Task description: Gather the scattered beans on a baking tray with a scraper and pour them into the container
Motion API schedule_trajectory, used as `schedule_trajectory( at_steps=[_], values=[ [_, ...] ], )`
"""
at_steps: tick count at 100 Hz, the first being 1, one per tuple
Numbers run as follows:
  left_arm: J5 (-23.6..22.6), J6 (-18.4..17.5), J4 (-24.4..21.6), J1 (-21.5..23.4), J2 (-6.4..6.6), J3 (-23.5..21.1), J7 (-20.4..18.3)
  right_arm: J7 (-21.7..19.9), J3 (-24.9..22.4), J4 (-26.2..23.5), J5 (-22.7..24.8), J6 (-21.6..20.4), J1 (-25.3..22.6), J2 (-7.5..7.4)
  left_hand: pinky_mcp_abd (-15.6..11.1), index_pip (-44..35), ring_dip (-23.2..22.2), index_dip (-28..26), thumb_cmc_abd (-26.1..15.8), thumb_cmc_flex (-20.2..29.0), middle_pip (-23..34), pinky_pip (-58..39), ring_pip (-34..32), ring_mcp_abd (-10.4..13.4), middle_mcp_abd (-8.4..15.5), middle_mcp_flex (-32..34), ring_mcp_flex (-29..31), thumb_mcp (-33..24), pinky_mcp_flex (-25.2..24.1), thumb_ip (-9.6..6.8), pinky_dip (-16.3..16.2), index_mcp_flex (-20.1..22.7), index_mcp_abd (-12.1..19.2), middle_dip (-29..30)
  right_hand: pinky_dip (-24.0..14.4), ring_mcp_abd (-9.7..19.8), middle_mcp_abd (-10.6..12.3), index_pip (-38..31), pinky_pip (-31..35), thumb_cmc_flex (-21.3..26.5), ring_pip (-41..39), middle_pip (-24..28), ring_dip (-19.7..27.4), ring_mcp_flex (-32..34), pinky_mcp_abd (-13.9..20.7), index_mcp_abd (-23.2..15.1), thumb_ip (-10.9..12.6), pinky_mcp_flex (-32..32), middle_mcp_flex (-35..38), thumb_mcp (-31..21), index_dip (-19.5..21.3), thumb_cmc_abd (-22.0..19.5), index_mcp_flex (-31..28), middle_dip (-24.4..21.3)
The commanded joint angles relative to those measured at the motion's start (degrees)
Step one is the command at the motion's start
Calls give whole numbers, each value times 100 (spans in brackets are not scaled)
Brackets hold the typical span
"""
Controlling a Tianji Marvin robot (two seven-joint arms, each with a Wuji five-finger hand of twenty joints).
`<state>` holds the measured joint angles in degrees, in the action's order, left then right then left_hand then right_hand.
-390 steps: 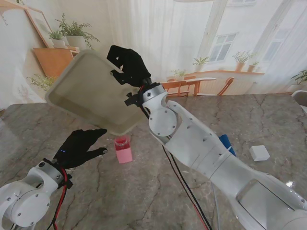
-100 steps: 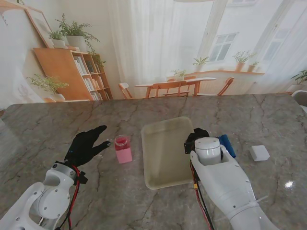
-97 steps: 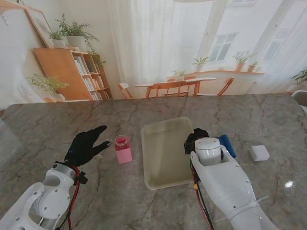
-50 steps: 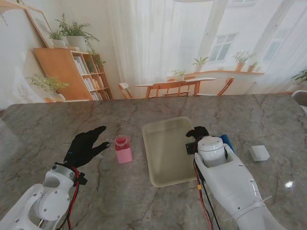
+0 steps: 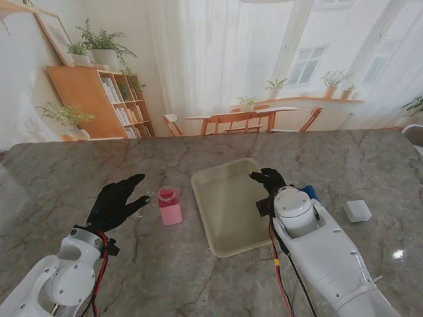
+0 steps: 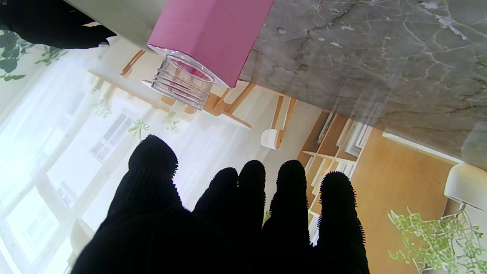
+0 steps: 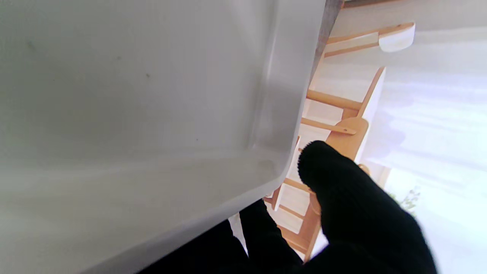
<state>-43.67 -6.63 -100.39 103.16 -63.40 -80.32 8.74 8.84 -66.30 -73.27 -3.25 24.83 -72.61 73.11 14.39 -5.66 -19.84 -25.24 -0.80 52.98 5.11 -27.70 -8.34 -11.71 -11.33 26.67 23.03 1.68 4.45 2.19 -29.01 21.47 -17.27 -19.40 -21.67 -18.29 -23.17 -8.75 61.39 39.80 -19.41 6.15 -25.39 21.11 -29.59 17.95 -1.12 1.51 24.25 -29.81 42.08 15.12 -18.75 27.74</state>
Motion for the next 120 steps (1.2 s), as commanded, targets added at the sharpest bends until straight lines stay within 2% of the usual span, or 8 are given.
schedule_trajectory(
  at_steps=[1, 24, 29, 56, 79, 94, 105, 120],
  values=[
    [-3, -12, -26, 44, -27, 6, 29, -176, 51, -39, 132, -65, -83, -76, 143, 16, -35, 40, -248, 101, -26, 143, -45, -26, 90, 54, 72, 69, -74, -14, -195, -5, 2, -42, 533, -606, -63, 90, -1118, 80, 641, -170, 267, -326, -258, -239, 193, -417, -93, 427, -162, -310, -11, -106],
    [-5, -38, -37, 71, -32, -11, 64, -602, 247, -247, 914, -388, -105, -328, 141, 15, -36, 39, -245, 104, -26, 145, -43, -26, 96, 54, 71, 67, -75, -15, -197, 0, 0, -43, 851, -622, -192, 109, -2808, 413, 1300, -264, 262, -827, 0, -54, 305, -1083, -441, 1147, -315, -771, -45, -239],
    [-5, -38, -39, 76, -33, -13, 65, -669, 283, -279, 1071, -423, -99, -371, 145, 15, -37, 39, -244, 102, -25, 147, -44, -26, 93, 56, 74, 69, -79, -14, -197, -2, 3, -43, 208, -634, -218, 88, -3535, 567, 1484, -275, 153, -895, 85, 3, 392, -1103, -541, 1376, -356, -833, -39, -283],
    [-37, -43, -54, 90, -21, -23, 21, -797, 291, -458, 2124, -911, -126, -592, 142, 13, -31, 37, -246, 105, -28, 155, -28, -11, 91, 50, 41, 67, -79, -15, -197, 2, 14, -41, -109, -746, -354, -12, -3550, 800, 1542, -229, 95, -836, 43, 428, 425, -1096, -600, 1342, -256, -686, -36, -207],
    [-262, -68, -175, 254, -39, -99, 283, -139, -120, -1180, 2727, -1542, -638, -604, 126, 30, 24, 40, -249, 102, -86, 156, 66, -6, -97, -71, -193, 71, -108, -13, -201, -52, -82, -2, -267, -734, -300, -213, -3550, 681, 1378, -48, 2, -399, -57, 258, 453, -700, -126, 1342, -133, -591, -329, -63],
    [-422, -24, -359, 502, -56, -211, 469, 497, -353, -1676, 3098, -1955, -1104, -558, 153, -70, 66, -16, -180, -3, -129, 156, 98, -67, -191, -140, -314, 99, -162, -9, -195, 92, -210, 73, -995, -602, -64, -392, -2435, 229, 622, 32, -178, 120, -102, -71, 432, 119, 449, 1025, 50, -367, -577, 216],
    [-371, 96, -443, 630, -76, -274, 497, 778, -461, -1920, 3124, -2249, -1401, -522, 193, -260, 108, -243, -73, -174, -101, 161, 96, -129, -251, -93, -353, 90, -186, -23, -186, 189, -260, 121, -184, -258, 282, -694, -666, 25, -126, 169, -174, 489, 139, -449, 363, 438, 900, 885, 202, -284, -946, 390],
    [-201, 360, -535, 747, -86, -337, 337, 784, -576, -2040, 2959, -2688, -1706, -525, 259, -381, 136, -545, 38, -438, -73, 189, 108, -209, -328, -17, -391, 89, -209, -37, -195, 242, -312, 107, -109, 196, 792, -859, -361, -238, -253, 378, -149, 1021, 572, -893, 324, 980, 1299, 876, 262, -234, -1159, 448]
  ],
)
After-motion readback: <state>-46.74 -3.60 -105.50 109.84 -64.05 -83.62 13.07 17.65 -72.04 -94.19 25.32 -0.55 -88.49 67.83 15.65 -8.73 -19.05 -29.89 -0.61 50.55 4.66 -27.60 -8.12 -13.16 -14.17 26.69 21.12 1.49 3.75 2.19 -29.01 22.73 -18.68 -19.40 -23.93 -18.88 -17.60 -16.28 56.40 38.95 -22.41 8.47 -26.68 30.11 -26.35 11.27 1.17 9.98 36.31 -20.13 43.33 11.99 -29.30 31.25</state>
